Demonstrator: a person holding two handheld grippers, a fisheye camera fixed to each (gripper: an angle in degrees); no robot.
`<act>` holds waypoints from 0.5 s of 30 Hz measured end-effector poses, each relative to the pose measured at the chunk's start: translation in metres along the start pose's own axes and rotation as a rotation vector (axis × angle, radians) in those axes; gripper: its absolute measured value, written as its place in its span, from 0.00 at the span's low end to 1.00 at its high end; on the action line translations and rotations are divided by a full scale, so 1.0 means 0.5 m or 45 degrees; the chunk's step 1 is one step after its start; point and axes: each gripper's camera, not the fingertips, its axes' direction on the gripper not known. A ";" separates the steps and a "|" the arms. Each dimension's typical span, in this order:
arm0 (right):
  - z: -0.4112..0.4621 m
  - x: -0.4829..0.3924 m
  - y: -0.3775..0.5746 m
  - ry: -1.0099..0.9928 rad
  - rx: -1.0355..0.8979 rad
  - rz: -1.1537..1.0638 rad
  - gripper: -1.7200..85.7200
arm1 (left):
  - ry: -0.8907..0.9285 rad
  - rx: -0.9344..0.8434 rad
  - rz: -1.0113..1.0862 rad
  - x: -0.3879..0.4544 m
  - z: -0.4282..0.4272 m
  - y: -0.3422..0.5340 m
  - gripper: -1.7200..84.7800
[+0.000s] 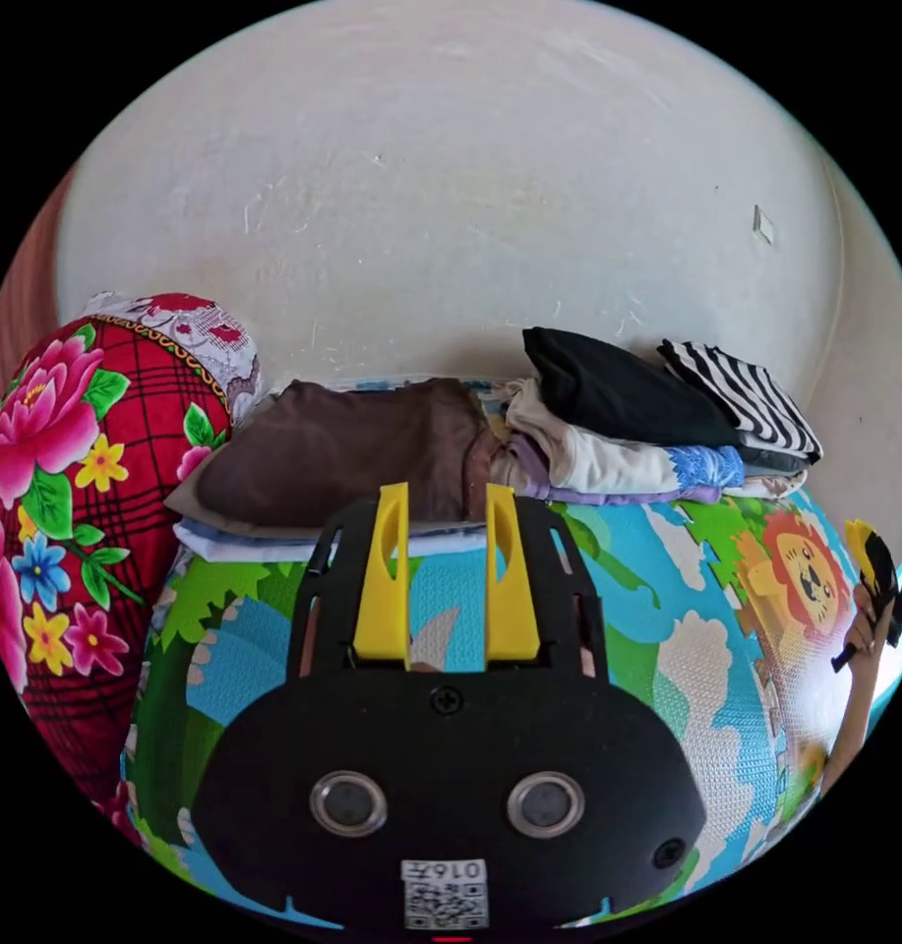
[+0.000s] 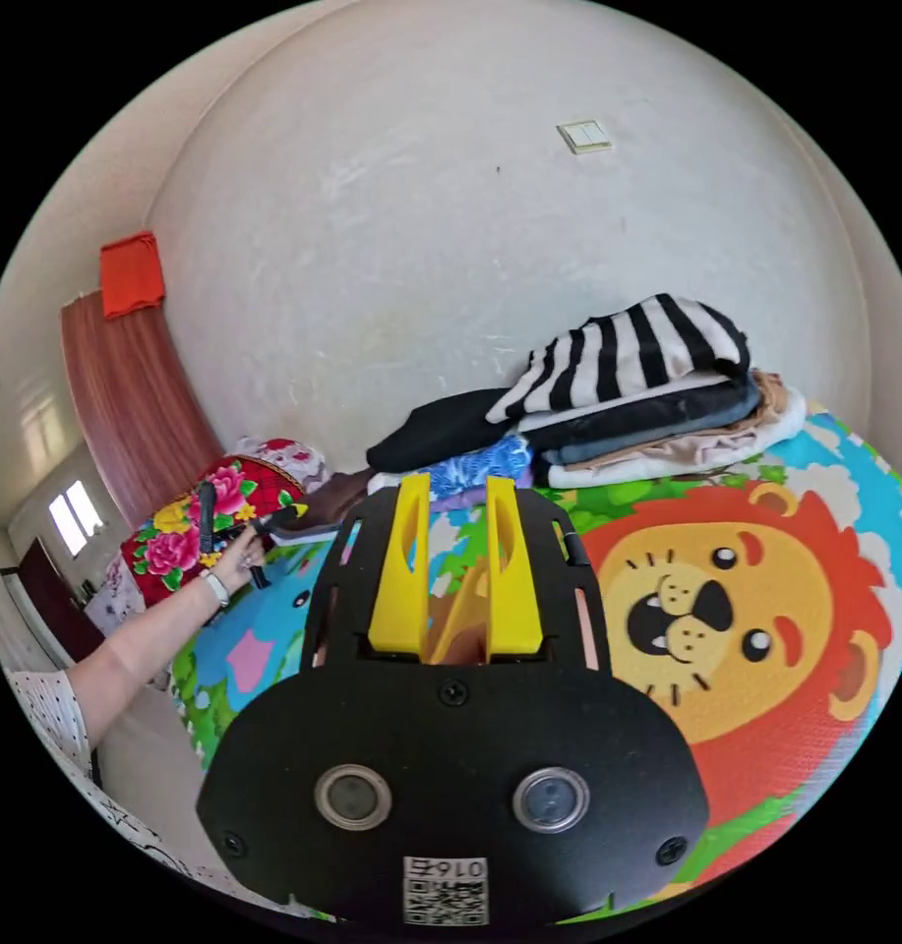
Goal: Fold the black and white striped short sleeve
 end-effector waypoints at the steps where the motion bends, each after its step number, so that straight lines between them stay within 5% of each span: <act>1: 0.021 0.028 0.031 -0.049 0.037 0.046 0.11 | 0.006 -0.004 0.009 0.001 0.007 -0.003 0.15; 10: 0.019 0.222 0.103 -0.505 0.098 0.259 0.03 | -0.263 -0.152 0.052 -0.012 0.121 -0.024 0.11; 15: 0.021 0.184 0.097 -0.453 0.047 0.129 0.02 | -0.158 -0.059 0.132 -0.062 0.018 -0.043 0.02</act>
